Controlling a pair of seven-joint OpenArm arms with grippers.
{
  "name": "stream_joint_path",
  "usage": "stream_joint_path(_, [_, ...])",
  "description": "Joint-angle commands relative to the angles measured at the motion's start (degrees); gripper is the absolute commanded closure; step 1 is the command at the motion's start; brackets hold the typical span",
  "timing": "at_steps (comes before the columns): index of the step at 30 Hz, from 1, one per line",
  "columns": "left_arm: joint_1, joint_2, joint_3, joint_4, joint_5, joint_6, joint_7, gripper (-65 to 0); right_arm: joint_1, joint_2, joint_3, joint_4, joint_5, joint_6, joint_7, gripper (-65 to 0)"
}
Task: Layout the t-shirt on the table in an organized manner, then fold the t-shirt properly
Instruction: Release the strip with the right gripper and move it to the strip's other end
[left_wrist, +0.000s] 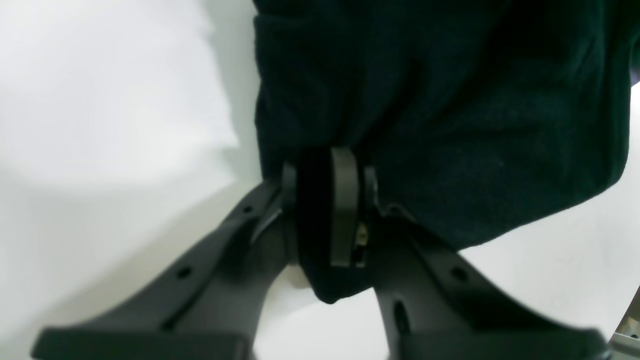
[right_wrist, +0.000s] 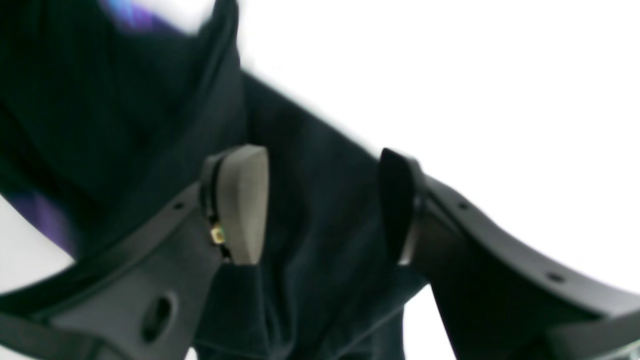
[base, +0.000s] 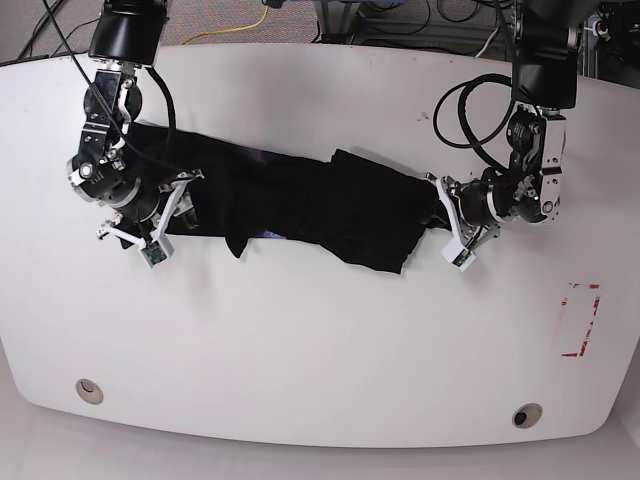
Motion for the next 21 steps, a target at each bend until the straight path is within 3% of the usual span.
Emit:
stream_joint_path(1, [0.0, -0.6, 0.0, -0.1, 3.3, 0.9, 3.4, -6.9, 1.4, -0.2, 2.2, 4.4, 0.3, 0.0, -2.6, -36.1])
stream_joint_path(8, [0.0, -0.5, 0.0, -0.1, 3.3, 0.9, 3.4, -6.9, 4.9, -2.4, 12.7, 8.3, 1.5, 0.0, -13.4, -48.4])
stream_joint_path(14, [0.0, -0.5, 0.0, 0.0, 3.3, 0.9, 3.4, -6.9, 7.0, -1.8, 25.8, 4.0, 12.4, 0.0, -22.2, -65.0])
stream_joint_path(21, [0.0, -0.5, 0.0, -0.2, 3.3, 0.9, 3.4, -6.9, 6.5, 2.5, 31.9, -8.3, 26.4, 0.0, -25.8, -65.0])
